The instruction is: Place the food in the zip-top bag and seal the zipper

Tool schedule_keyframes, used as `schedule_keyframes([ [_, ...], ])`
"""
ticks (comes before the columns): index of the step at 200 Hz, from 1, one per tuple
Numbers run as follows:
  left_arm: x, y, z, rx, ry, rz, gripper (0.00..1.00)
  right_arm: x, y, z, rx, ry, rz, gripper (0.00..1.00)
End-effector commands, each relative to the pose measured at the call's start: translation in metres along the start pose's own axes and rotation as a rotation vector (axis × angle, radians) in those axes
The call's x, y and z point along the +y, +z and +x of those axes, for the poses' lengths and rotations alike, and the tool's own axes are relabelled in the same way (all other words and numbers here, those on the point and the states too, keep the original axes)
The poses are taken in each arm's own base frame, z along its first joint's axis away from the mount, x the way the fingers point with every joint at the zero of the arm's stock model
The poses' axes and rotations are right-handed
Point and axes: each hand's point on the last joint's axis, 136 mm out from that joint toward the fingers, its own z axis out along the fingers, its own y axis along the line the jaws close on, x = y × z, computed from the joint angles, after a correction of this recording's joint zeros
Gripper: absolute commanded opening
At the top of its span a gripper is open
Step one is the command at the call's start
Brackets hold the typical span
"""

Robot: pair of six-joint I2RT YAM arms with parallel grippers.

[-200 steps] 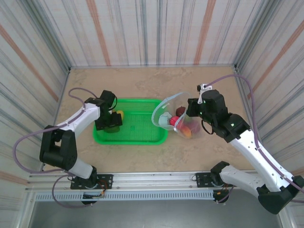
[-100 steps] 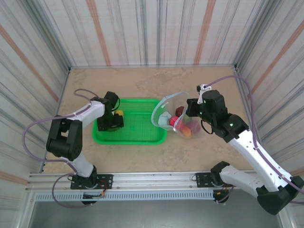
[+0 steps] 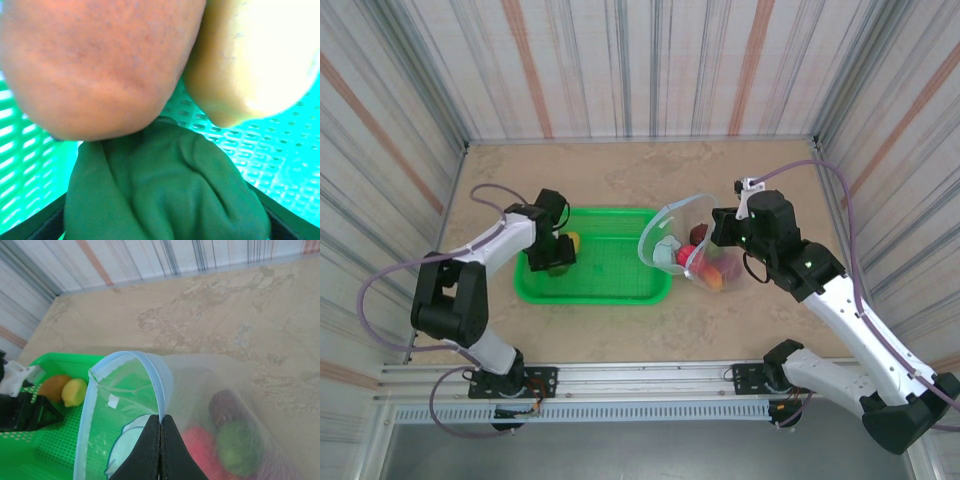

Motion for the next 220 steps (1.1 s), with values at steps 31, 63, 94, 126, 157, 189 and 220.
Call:
schedule_keyframes([
  [31, -0.001, -0.031, 0.011, -0.035, 0.027, 0.063, 0.55, 0.005, -0.008, -0.004, 0.000, 0.042, -0.020, 0.00],
  [63, 0.002, -0.018, 0.022, 0.033, 0.049, 0.039, 0.54, 0.006, -0.008, -0.003, 0.010, 0.040, -0.016, 0.00],
  [94, -0.004, -0.033, 0.016, -0.003, 0.049, 0.068, 0.48, 0.007, -0.011, -0.004, 0.012, 0.040, -0.014, 0.00],
  [126, -0.018, -0.070, 0.011, -0.061, 0.049, 0.162, 0.48, 0.007, -0.017, -0.009, 0.006, 0.034, -0.007, 0.00],
  [157, -0.038, -0.118, 0.015, -0.152, 0.060, 0.340, 0.47, 0.008, -0.020, -0.011, 0.011, 0.024, -0.004, 0.00],
  [189, -0.073, -0.182, 0.021, -0.270, 0.092, 0.634, 0.44, 0.008, -0.023, -0.014, 0.010, 0.018, -0.005, 0.00],
  [220, -0.123, -0.250, 0.033, -0.296, 0.204, 0.986, 0.43, 0.007, -0.025, -0.018, 0.012, 0.015, 0.005, 0.00],
])
